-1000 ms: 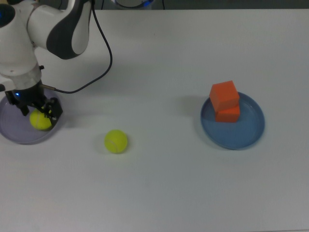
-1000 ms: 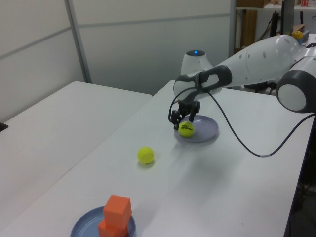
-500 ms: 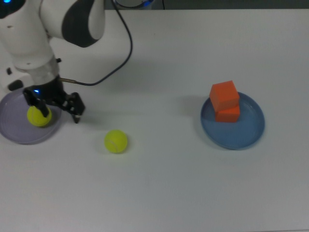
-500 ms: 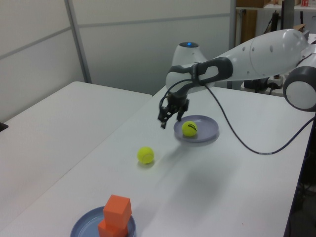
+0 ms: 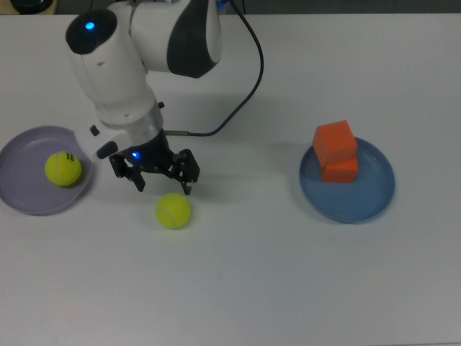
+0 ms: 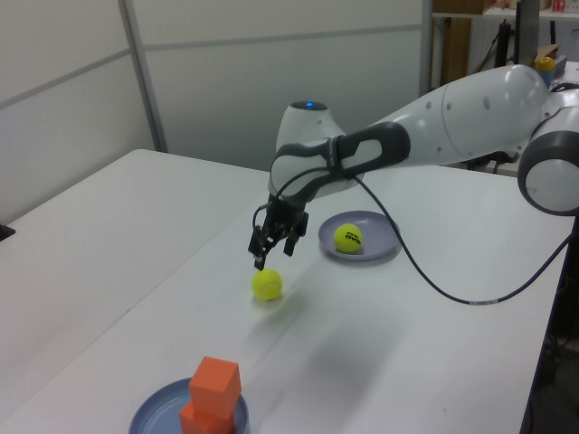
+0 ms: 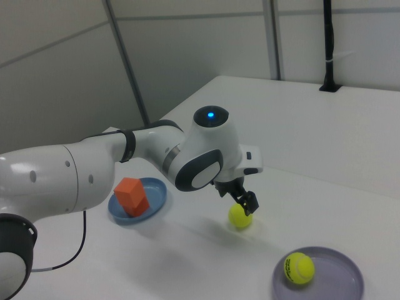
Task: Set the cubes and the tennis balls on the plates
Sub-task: 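Move to the remaining tennis ball, lower and grasp it, then carry the tennis ball onto the lavender plate and release it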
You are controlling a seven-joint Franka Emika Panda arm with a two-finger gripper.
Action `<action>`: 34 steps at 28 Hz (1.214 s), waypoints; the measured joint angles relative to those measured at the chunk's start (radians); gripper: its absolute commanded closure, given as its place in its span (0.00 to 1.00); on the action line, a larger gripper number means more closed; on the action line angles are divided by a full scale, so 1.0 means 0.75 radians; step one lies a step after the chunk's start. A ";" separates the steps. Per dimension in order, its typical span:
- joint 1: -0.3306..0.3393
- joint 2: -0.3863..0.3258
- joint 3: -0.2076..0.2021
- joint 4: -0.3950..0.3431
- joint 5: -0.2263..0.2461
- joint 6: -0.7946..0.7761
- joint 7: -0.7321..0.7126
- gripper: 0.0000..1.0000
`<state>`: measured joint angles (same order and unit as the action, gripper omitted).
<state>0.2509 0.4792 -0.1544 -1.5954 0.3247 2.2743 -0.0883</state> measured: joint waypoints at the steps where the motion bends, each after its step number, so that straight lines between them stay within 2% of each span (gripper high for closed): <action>1: 0.006 0.007 0.000 0.000 0.000 0.007 0.001 0.00; 6: 0.029 0.051 0.001 0.000 0.000 0.068 0.009 0.00; 10: 0.035 0.079 0.006 0.000 0.000 0.110 0.009 0.13; 15: 0.037 0.098 0.014 0.000 0.000 0.135 0.009 0.54; 16: 0.037 0.100 0.014 0.000 -0.001 0.136 0.009 0.71; 18: 0.037 0.104 0.014 0.000 -0.001 0.136 0.009 0.85; 21: 0.035 0.105 0.014 0.002 -0.002 0.139 0.009 1.00; 30: 0.016 0.106 0.006 0.005 -0.004 0.139 0.009 1.00; 34: 0.007 0.096 -0.019 0.020 -0.004 0.151 0.010 1.00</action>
<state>0.2561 0.5511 -0.1689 -1.5801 0.3214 2.3879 -0.0810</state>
